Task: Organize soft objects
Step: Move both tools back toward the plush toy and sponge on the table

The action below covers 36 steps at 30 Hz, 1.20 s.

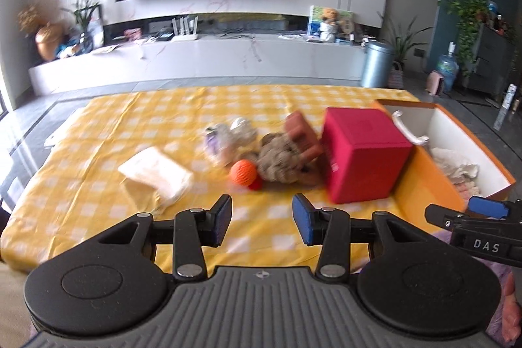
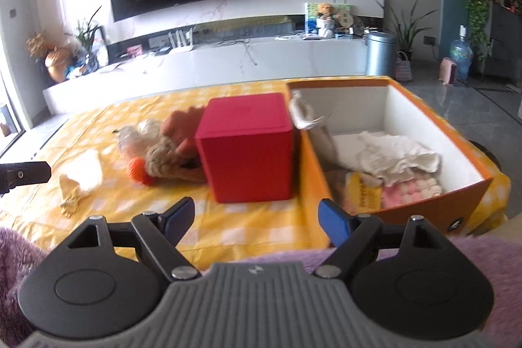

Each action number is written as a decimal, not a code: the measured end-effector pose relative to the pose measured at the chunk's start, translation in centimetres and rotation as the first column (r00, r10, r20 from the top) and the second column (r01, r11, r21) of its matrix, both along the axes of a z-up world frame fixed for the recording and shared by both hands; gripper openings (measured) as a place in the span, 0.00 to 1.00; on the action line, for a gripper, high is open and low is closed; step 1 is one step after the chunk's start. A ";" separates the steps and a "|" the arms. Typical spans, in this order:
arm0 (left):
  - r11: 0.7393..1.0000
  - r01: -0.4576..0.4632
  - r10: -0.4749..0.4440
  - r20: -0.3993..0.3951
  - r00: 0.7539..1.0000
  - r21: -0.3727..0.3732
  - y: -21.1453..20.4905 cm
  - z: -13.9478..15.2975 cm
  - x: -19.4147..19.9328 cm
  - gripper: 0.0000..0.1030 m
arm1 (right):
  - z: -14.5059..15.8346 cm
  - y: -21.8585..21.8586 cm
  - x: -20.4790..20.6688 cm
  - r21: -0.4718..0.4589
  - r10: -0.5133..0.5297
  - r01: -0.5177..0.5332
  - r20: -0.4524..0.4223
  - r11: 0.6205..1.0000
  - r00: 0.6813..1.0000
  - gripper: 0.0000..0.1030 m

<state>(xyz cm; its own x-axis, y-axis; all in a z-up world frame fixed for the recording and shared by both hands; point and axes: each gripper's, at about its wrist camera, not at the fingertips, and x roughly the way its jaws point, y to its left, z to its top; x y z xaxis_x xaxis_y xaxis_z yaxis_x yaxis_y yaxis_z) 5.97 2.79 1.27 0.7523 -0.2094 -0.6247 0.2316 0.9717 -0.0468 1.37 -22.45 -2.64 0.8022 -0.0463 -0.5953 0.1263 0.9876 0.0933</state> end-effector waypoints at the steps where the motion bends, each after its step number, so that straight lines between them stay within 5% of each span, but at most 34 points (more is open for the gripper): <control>1: 1.000 -0.010 0.010 -0.010 1.000 -0.003 0.5 -0.2 0.1 0.49 | -0.2 0.5 0.2 0.000 0.013 -0.013 -0.004 1.000 1.000 0.79; 14: 0.994 -0.100 0.098 -0.047 0.994 -0.051 5.5 -1.7 2.1 0.49 | -1.8 6.8 4.2 -0.066 0.153 -0.153 -0.008 0.986 0.988 0.79; 25: 0.999 -0.045 0.047 -0.076 0.996 0.026 7.1 -2.7 7.3 0.50 | -3.3 9.7 8.7 -0.150 0.277 -0.284 -0.066 0.947 0.959 0.79; 32: 1.000 -0.014 0.014 -0.118 0.993 0.001 6.7 -4.3 10.1 0.52 | -5.3 11.4 12.6 -0.173 0.326 -0.343 -0.123 0.923 0.937 0.57; 36: 1.000 0.007 -0.008 -0.138 0.990 -0.007 6.0 -5.2 11.2 0.52 | -5.9 12.2 14.6 -0.244 0.346 -0.372 -0.141 0.896 0.927 0.54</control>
<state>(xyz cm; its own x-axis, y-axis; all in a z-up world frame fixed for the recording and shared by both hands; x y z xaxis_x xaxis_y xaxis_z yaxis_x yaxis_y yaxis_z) 17.20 8.79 -3.96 0.6578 -0.2188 -0.7207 0.2295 0.9696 -0.0849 15.98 -10.27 -8.57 0.7361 0.0704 -0.6732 -0.2459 0.9544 -0.1692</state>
